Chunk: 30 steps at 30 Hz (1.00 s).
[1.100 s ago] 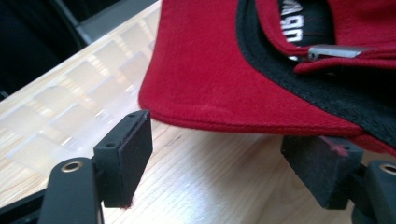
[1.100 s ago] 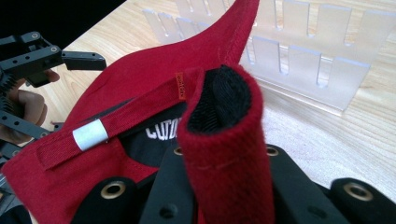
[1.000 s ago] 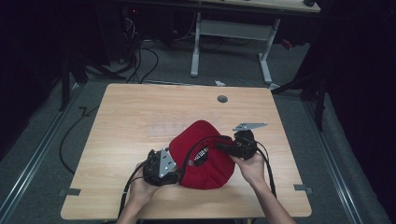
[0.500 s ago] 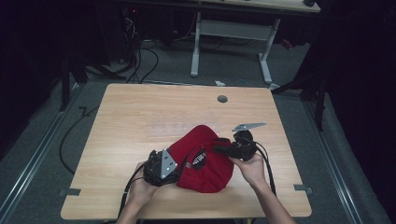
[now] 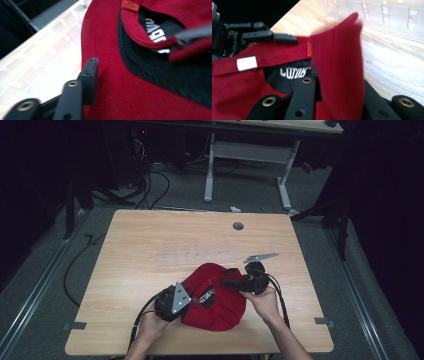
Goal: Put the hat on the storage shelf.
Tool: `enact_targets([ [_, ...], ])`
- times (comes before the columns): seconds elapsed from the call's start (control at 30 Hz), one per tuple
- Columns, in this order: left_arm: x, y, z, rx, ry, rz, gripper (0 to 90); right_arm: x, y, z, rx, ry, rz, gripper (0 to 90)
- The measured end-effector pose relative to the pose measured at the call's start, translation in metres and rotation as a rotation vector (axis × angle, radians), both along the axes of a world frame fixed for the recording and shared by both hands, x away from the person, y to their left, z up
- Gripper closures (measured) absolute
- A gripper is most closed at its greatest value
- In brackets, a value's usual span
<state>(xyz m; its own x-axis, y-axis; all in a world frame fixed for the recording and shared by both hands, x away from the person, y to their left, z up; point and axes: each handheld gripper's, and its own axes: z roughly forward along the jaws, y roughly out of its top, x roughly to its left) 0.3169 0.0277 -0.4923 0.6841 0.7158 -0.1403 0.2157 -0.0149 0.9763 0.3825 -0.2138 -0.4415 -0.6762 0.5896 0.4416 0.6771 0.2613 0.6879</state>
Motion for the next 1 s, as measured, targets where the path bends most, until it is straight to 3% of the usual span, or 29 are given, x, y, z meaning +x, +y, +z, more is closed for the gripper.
enact_targets([
  [0.27,-0.008,0.002,0.012,0.037,-0.007,-0.049,73.8,0.001,-0.005,0.004,0.032,-0.011,-0.007,75.3],
  [0.43,-0.010,0.007,0.013,0.066,-0.021,-0.028,77.7,0.001,-0.010,0.006,0.063,-0.021,-0.031,65.6],
  [0.57,-0.011,0.016,0.012,0.060,-0.007,-0.020,84.2,0.001,-0.019,0.010,0.103,-0.046,-0.073,58.7],
  [0.67,-0.013,0.018,0.011,0.074,-0.007,-0.021,85.0,0.003,-0.028,0.012,0.141,-0.057,-0.101,53.6],
  [0.87,-0.014,0.017,0.010,0.094,-0.007,-0.020,85.2,0.002,-0.035,0.008,0.161,-0.054,-0.115,48.2],
  [1.0,-0.014,0.022,0.011,0.092,-0.011,-0.005,85.2,-0.001,-0.045,0.014,0.196,-0.082,-0.147,46.4],
])
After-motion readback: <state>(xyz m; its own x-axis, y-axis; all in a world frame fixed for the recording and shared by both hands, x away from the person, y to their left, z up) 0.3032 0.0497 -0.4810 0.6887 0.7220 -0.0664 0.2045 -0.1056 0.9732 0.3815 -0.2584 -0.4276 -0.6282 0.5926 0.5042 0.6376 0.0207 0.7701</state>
